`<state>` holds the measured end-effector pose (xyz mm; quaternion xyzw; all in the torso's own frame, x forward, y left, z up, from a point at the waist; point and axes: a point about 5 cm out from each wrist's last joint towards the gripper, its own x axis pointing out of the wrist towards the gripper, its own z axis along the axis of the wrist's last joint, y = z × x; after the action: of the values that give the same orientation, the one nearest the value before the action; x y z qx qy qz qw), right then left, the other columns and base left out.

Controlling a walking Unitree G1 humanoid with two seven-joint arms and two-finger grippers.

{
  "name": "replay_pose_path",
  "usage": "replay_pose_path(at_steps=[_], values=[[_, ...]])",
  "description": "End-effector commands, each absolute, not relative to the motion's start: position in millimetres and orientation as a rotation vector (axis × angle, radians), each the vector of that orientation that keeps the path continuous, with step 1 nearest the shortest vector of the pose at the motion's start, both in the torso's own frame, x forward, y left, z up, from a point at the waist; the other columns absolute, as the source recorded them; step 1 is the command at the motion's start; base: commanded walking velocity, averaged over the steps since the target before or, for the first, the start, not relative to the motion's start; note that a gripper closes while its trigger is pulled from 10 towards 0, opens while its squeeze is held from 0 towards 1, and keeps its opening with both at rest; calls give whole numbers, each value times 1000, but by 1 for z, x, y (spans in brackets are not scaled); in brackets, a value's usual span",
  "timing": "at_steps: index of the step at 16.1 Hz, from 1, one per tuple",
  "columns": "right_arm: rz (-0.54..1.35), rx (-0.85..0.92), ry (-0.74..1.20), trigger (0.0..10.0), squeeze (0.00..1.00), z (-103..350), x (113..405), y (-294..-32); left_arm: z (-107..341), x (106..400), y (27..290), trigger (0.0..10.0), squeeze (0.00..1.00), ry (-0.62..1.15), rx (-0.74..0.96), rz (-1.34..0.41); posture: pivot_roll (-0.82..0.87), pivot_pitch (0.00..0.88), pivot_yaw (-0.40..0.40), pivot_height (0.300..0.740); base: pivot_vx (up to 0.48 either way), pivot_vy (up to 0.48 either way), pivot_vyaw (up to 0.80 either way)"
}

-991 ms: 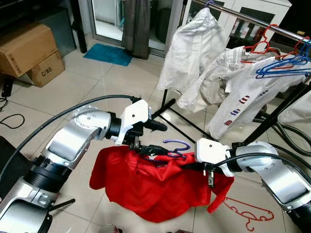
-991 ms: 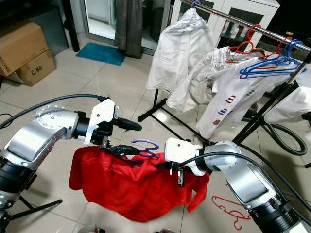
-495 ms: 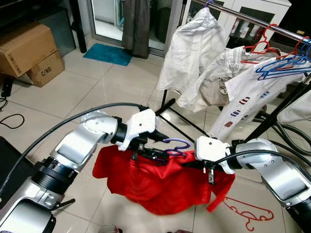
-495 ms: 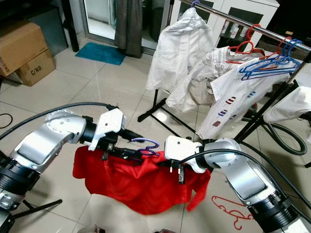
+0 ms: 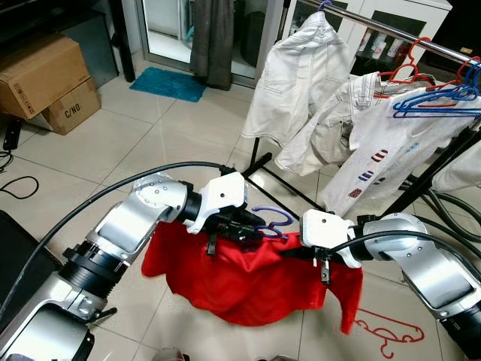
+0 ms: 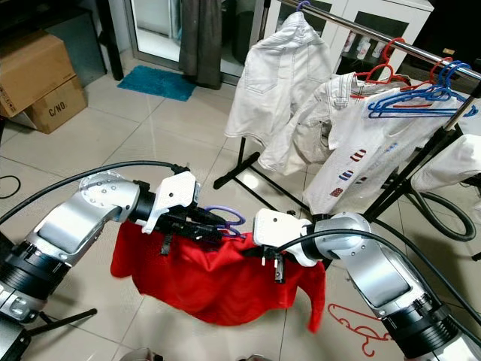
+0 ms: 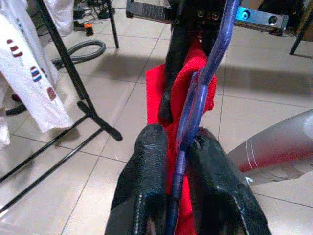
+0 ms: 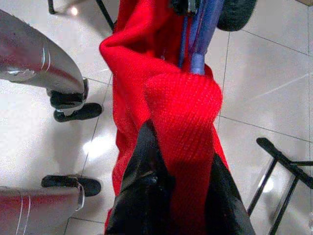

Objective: Hang hanger

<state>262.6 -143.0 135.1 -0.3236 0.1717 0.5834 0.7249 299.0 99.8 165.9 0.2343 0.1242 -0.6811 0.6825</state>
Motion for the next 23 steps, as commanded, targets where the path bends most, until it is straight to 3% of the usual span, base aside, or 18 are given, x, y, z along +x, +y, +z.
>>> replay_pose_path(at_steps=[1,10,11,12,23], values=[[1310,-737,353,10000,0,142,265,-140,170,301,95,0,0,259,558,-1538,32,45,-69,740,0,0,0],[1336,-702,334,10000,0,151,264,-138,161,306,97,0,0,288,544,-1502,18,40,-69,740,0,0,0],[1333,-687,333,10000,369,152,264,-138,162,307,99,0,0,279,533,-1488,18,40,-69,740,0,0,0],[1329,-668,324,10000,1000,155,264,-138,165,308,102,0,0,257,515,-1462,17,38,-69,740,0,0,0],[1365,-621,257,10000,1000,182,257,-156,168,312,132,0,0,281,522,-1388,21,37,-70,740,0,0,0]])
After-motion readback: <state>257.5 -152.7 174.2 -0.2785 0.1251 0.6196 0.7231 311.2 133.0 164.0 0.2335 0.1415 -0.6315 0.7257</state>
